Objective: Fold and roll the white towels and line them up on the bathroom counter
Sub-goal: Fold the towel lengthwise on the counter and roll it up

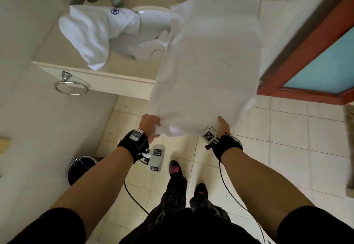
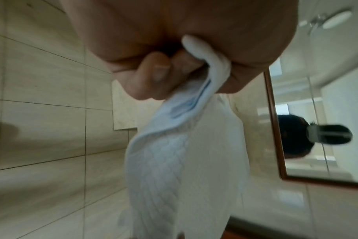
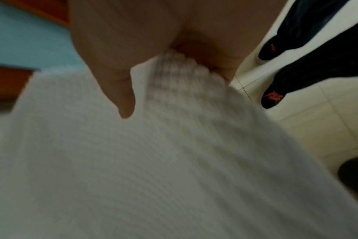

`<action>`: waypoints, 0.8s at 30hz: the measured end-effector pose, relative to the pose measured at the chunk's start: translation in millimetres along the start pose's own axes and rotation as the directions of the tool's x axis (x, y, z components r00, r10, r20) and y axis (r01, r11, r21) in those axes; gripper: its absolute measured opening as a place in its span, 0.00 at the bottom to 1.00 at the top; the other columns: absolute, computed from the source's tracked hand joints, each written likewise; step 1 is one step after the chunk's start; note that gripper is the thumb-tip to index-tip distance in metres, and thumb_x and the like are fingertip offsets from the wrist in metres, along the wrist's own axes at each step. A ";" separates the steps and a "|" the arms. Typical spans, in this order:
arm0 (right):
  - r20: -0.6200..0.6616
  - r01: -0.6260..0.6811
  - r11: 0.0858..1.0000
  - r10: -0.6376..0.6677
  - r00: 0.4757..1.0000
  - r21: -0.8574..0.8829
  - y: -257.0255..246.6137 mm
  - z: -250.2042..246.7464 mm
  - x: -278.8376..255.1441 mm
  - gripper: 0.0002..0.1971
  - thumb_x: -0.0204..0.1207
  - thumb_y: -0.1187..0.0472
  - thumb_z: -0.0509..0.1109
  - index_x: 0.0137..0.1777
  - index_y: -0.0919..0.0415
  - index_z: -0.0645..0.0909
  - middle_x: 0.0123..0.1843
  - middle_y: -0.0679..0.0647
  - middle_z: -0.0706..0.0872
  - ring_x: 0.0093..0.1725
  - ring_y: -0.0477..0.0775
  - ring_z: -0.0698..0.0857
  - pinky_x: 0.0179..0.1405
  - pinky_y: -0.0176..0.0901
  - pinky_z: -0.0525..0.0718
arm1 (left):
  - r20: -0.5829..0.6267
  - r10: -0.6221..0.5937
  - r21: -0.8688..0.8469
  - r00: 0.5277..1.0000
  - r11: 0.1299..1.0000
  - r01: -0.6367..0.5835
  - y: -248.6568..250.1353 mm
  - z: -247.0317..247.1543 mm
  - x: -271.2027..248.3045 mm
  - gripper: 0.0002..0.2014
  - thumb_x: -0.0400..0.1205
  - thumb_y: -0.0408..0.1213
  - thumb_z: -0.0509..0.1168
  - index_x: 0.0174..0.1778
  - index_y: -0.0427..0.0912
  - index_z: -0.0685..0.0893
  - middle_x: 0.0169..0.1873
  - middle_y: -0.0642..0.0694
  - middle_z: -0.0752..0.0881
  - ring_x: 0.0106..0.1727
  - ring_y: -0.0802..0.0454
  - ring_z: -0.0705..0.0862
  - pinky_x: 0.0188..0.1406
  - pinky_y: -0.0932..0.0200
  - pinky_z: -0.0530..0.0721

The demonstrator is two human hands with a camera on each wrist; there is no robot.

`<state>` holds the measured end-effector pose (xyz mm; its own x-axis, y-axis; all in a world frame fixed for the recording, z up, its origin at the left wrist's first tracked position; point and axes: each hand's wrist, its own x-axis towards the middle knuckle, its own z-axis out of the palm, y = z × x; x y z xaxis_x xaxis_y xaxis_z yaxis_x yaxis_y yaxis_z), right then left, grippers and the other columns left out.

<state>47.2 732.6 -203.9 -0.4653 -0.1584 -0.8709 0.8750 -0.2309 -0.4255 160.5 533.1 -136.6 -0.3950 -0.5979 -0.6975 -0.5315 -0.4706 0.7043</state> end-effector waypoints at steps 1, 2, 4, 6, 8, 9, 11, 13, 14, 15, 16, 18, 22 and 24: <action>0.003 0.033 0.999 -0.033 0.999 -0.011 -7.0 -6.6 -3.1 0.12 0.80 0.47 0.68 0.52 0.57 0.80 0.42 0.55 0.86 0.36 0.57 0.86 0.30 0.42 0.82 | -0.009 0.019 -0.030 1.000 0.999 -0.019 0.4 -1.2 1.9 0.23 0.50 0.27 0.57 0.43 0.33 0.72 0.36 0.41 0.72 0.32 0.44 0.72 0.22 0.64 0.69; 0.014 0.056 0.998 -0.056 0.998 -0.037 -13.9 -12.0 -4.7 0.12 0.78 0.49 0.69 0.49 0.58 0.81 0.40 0.56 0.84 0.33 0.57 0.84 0.29 0.43 0.81 | -0.025 0.037 -0.040 0.999 0.998 -0.038 0.2 -1.8 3.8 0.17 0.51 0.26 0.58 0.37 0.34 0.71 0.34 0.41 0.71 0.28 0.45 0.72 0.19 0.66 0.67; -0.003 0.063 0.995 -0.063 0.998 -0.076 -20.3 -27.2 3.9 0.13 0.67 0.50 0.73 0.43 0.59 0.81 0.38 0.56 0.83 0.31 0.58 0.83 0.29 0.44 0.82 | -0.056 0.040 0.003 0.998 0.999 -0.040 -1.6 -0.8 6.1 0.07 0.61 0.22 0.59 0.30 0.37 0.70 0.32 0.40 0.72 0.26 0.46 0.72 0.18 0.65 0.67; 0.026 0.094 0.994 -0.093 0.995 -0.056 -20.6 -53.6 37.0 0.14 0.59 0.51 0.75 0.40 0.59 0.81 0.40 0.60 0.83 0.33 0.60 0.83 0.34 0.48 0.83 | -0.099 0.072 0.061 0.992 0.996 -0.066 -6.1 3.4 11.7 0.10 0.69 0.18 0.55 0.28 0.37 0.69 0.31 0.38 0.71 0.23 0.47 0.71 0.18 0.64 0.65; 0.069 0.096 0.995 -0.098 0.993 0.034 -28.0 -66.6 37.9 0.21 0.56 0.48 0.78 0.47 0.58 0.85 0.53 0.64 0.87 0.45 0.64 0.86 0.51 0.58 0.86 | -0.112 0.114 0.169 0.987 0.981 -0.095 -7.0 6.5 15.2 0.12 0.72 0.16 0.54 0.27 0.36 0.70 0.30 0.38 0.71 0.24 0.46 0.69 0.16 0.66 0.66; 0.079 0.103 0.987 -0.113 0.990 0.122 -33.4 -69.6 28.7 0.24 0.56 0.48 0.80 0.52 0.57 0.86 0.58 0.62 0.87 0.52 0.65 0.86 0.60 0.65 0.83 | -0.127 0.110 0.223 0.986 0.972 -0.079 -7.5 6.4 16.7 0.13 0.74 0.17 0.56 0.28 0.38 0.72 0.29 0.39 0.72 0.25 0.47 0.70 0.16 0.66 0.70; 0.081 0.100 0.952 -0.128 0.988 0.288 -47.3 -71.3 0.6 0.29 0.54 0.50 0.82 0.58 0.54 0.87 0.61 0.58 0.87 0.60 0.66 0.85 0.67 0.71 0.77 | -0.160 0.047 0.130 0.986 0.991 -0.026 -7.8 6.6 17.3 0.11 0.75 0.21 0.56 0.31 0.41 0.72 0.32 0.37 0.75 0.26 0.47 0.72 0.16 0.66 0.72; 0.072 0.094 0.897 -0.138 0.988 0.431 -63.4 -72.5 -30.5 0.34 0.54 0.46 0.81 0.64 0.53 0.85 0.62 0.58 0.88 0.64 0.66 0.85 0.69 0.69 0.76 | -0.193 0.036 0.066 0.981 0.998 -0.023 -9.4 4.6 18.9 0.09 0.70 0.21 0.54 0.29 0.37 0.72 0.37 0.33 0.76 0.25 0.46 0.71 0.14 0.67 0.69; 0.048 0.101 0.880 -0.138 0.989 0.463 -69.0 -74.9 -33.5 0.31 0.60 0.43 0.78 0.64 0.53 0.84 0.61 0.59 0.89 0.64 0.65 0.85 0.69 0.66 0.77 | -0.194 0.032 0.062 0.981 0.998 -0.020 -9.0 4.2 18.7 0.08 0.70 0.21 0.54 0.30 0.37 0.73 0.38 0.34 0.77 0.26 0.45 0.72 0.14 0.67 0.70; 0.034 0.092 0.869 -0.124 0.992 0.486 -74.1 -77.7 -35.4 0.27 0.67 0.41 0.73 0.62 0.55 0.84 0.58 0.59 0.90 0.61 0.63 0.86 0.69 0.63 0.78 | -0.173 0.015 0.060 0.985 0.998 -0.005 -8.1 3.6 15.3 0.09 0.72 0.22 0.54 0.31 0.39 0.73 0.37 0.36 0.77 0.28 0.45 0.73 0.13 0.68 0.71; 0.005 0.073 0.862 -0.087 0.996 0.501 -77.8 -80.8 -37.1 0.22 0.73 0.40 0.67 0.57 0.55 0.84 0.50 0.58 0.92 0.54 0.60 0.89 0.65 0.57 0.82 | -0.163 0.000 0.055 0.987 0.998 0.010 -7.5 2.7 15.0 0.09 0.76 0.24 0.55 0.32 0.41 0.73 0.35 0.39 0.76 0.29 0.45 0.73 0.13 0.68 0.74; -0.050 0.035 0.848 -0.009 0.999 0.528 -81.0 -87.4 -28.7 0.15 0.83 0.46 0.57 0.46 0.54 0.79 0.32 0.53 0.90 0.37 0.53 0.89 0.48 0.43 0.88 | -0.156 -0.012 0.030 0.988 0.999 0.016 -3.6 3.0 12.4 0.09 0.77 0.24 0.55 0.33 0.40 0.72 0.35 0.40 0.75 0.31 0.44 0.74 0.13 0.69 0.74; 0.026 -0.127 0.790 0.139 0.990 0.600 -75.4 -92.7 -30.8 0.18 0.83 0.56 0.57 0.37 0.60 0.85 0.42 0.52 0.89 0.49 0.52 0.89 0.59 0.44 0.84 | -0.142 -0.010 -0.054 0.990 0.999 0.002 1.1 11.0 6.5 0.07 0.68 0.21 0.52 0.34 0.33 0.74 0.42 0.34 0.79 0.29 0.42 0.73 0.15 0.69 0.71; 0.092 -0.111 0.862 0.075 0.993 0.494 -71.3 -88.8 -34.7 0.17 0.81 0.58 0.61 0.35 0.60 0.86 0.37 0.54 0.90 0.37 0.55 0.90 0.38 0.46 0.90 | -0.124 -0.023 -0.125 0.992 0.992 0.007 5.2 13.7 2.0 0.06 0.67 0.22 0.51 0.32 0.35 0.72 0.34 0.38 0.75 0.24 0.45 0.72 0.15 0.70 0.70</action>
<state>12.8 839.8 -165.2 -0.4084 -0.2631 -0.8741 0.7400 -0.6560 -0.1483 146.7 538.4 -136.2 -0.2872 -0.6626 -0.6917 -0.4363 -0.5524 0.7103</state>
